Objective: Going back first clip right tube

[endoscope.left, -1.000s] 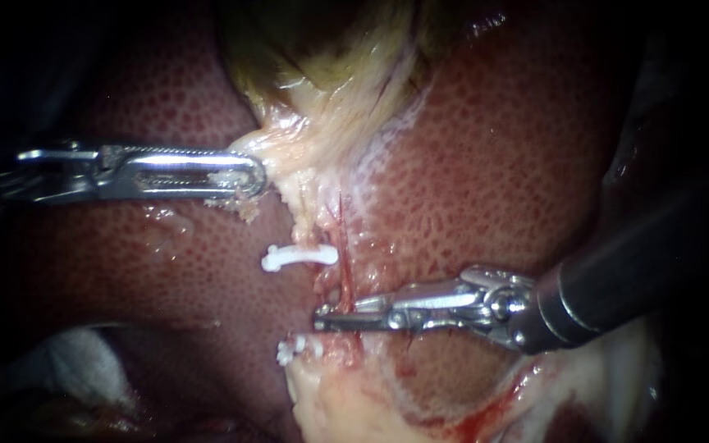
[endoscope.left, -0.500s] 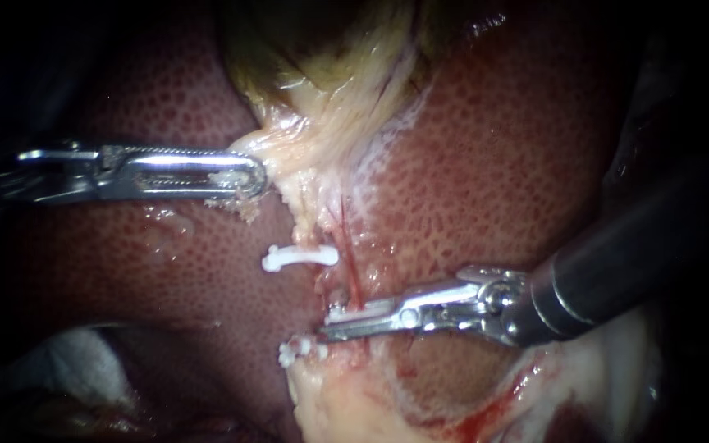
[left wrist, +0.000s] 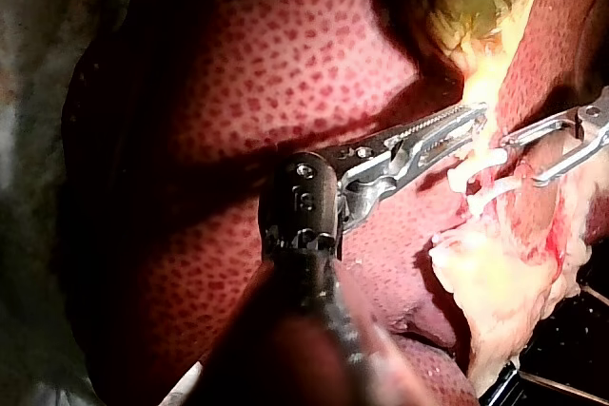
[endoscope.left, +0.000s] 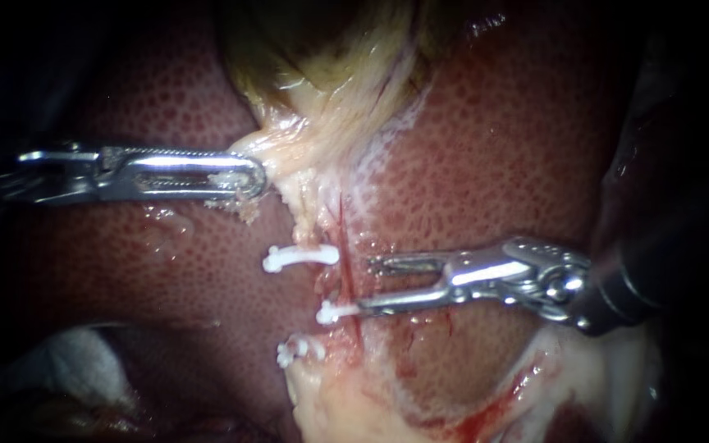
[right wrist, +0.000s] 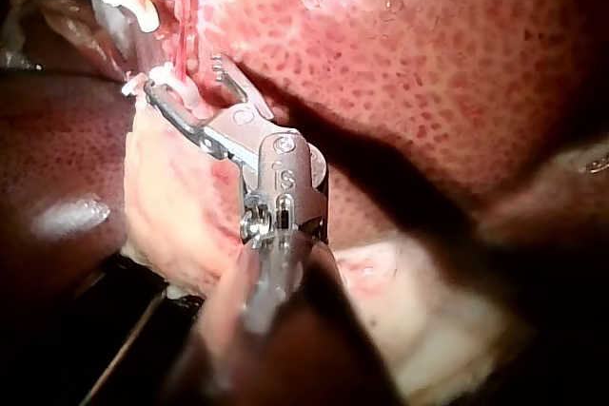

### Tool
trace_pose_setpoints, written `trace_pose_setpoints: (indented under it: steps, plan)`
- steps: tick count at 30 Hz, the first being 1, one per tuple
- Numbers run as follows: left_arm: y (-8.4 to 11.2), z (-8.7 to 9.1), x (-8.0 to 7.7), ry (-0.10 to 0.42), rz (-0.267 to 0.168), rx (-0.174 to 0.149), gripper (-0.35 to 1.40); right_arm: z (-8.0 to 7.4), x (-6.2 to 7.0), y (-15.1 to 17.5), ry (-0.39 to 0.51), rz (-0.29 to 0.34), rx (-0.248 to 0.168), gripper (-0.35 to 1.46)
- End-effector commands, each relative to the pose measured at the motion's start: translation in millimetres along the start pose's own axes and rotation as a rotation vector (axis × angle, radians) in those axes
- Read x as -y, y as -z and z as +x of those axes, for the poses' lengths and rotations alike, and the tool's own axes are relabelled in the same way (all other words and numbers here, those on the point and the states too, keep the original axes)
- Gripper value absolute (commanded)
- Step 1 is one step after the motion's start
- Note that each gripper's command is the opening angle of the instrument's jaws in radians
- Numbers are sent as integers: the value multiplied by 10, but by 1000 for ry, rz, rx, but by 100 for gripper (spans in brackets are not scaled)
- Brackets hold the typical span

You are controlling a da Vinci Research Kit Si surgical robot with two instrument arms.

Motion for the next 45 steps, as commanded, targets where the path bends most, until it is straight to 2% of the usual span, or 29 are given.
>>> trace_pose_setpoints:
  steps: [1, 5, 10, 13, 16, 21, 28, 34, 45]
  plan:
    - [0, 0, 0, 0, 0, 0, -35, 3, 2, 7, 17, 3, 1, 49]
    - [0, -1, 1, 0, 0, 0, -35, 22, 14, 34, 79, 15, 4, 49]
    - [-1, -2, 3, -2, 0, 0, -35, 55, 30, 66, 137, 31, 7, 49]
    - [-3, -3, 3, -2, 1, -1, -35, 68, 36, 80, 169, 39, 8, 49]
    - [-7, -5, 5, -3, 3, -2, -35, 75, 40, 88, 182, 40, 8, 49]
    - [-24, -10, 19, -9, 10, 2, -35, 74, 42, 90, 206, 43, 9, 49]
    - [-62, -30, 43, -30, 14, 33, -35, 72, 43, 90, 231, 44, 9, 49]
    - [-88, -48, 51, -31, 8, 56, -35, 72, 43, 90, 237, 47, 10, 49]
    - [-89, -49, 51, -32, 5, 58, -35, 72, 45, 89, 238, 50, 10, 49]
